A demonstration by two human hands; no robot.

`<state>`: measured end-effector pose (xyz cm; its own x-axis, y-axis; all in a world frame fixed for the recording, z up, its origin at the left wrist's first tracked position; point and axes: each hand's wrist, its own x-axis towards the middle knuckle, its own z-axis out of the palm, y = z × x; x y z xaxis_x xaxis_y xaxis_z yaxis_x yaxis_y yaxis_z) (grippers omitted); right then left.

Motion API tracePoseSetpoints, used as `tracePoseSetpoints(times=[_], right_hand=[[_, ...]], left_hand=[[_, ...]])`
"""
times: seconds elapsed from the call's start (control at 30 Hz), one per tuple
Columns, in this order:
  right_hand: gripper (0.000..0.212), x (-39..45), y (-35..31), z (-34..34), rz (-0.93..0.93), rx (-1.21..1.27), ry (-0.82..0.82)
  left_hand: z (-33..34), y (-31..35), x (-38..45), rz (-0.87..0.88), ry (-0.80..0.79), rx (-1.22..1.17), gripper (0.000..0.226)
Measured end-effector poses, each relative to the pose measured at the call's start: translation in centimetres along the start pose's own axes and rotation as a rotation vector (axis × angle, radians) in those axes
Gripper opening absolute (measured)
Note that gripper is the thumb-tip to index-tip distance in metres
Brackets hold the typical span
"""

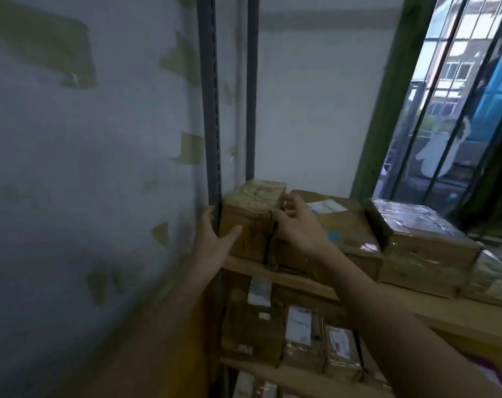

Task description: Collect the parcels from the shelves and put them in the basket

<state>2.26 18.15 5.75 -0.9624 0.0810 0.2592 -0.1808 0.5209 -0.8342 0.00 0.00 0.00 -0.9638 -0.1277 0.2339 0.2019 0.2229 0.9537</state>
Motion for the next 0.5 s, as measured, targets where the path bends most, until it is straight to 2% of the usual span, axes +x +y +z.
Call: tracePoseSetpoints(times=[0.1,0.23,0.33,0.5], right_hand=[[0.049,2.2,-0.5,1.3,0.048,-0.049,0.022],[0.05,3.6,-0.5,2.2,0.076,-0.159,-0.081],[0.048,4.0,-0.1,2.3,0.053,-0.211,-0.156],[0.047,4.3,0.4,2.4,0.034,-0.181,-0.166]], left_hand=[[0.6,-1.0,1.5,-0.028,0.03,-0.041,0.083],[1.9,-2.3,2.5,-0.059,-0.006,-0.059,0.079],[2.4,-2.6,3.0,-0.052,0.013,0.014,0.085],[3.7,-2.5,3.3,-0.069,0.062,0.039,0.092]])
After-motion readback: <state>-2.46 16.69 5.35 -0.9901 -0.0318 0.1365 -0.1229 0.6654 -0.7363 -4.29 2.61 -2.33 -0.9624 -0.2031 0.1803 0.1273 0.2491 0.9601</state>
